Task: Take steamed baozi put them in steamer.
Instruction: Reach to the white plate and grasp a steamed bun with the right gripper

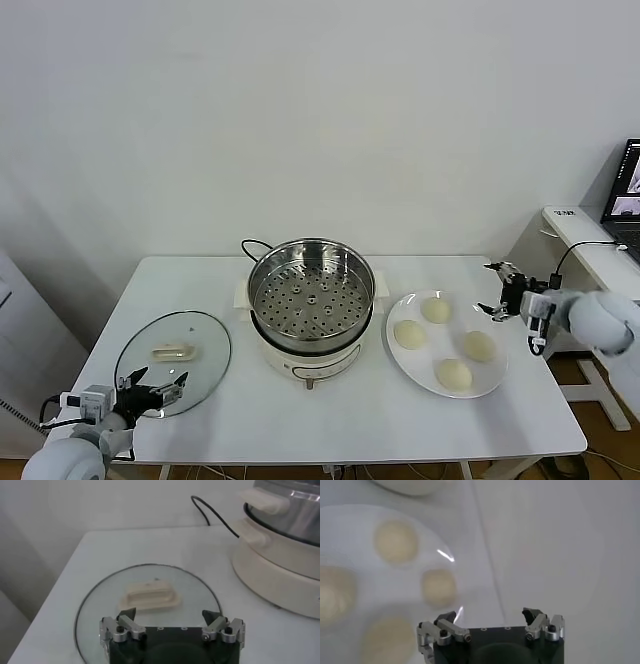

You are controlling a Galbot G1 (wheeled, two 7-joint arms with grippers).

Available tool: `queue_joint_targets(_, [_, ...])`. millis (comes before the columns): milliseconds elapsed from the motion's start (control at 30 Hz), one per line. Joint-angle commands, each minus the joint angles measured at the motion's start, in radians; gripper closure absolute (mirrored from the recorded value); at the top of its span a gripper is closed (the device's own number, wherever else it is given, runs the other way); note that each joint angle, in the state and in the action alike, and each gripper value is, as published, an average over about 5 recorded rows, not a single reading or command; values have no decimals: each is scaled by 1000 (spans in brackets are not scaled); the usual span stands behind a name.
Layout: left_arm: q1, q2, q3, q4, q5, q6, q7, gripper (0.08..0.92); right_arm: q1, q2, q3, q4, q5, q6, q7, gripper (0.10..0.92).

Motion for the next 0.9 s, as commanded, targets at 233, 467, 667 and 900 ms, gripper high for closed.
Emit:
queue_joint_targets(233, [-4,-7,4,-7,10,15,-3,177,581,195,-598,-415,59,103,-281,203])
queue_joint_targets(467, [1,-14,7,-6,25,12,-1,177,598,286,-666,-497,59,120,-320,203])
queue_joint_targets(667, [10,-13,10,-6,35,8,2,177,582,335,-670,-539,-2,139,-320,203])
queue_joint_targets(900, [15,-14,8,-9,35,6,2,177,554,380,-644,-584,-47,144,-304,203])
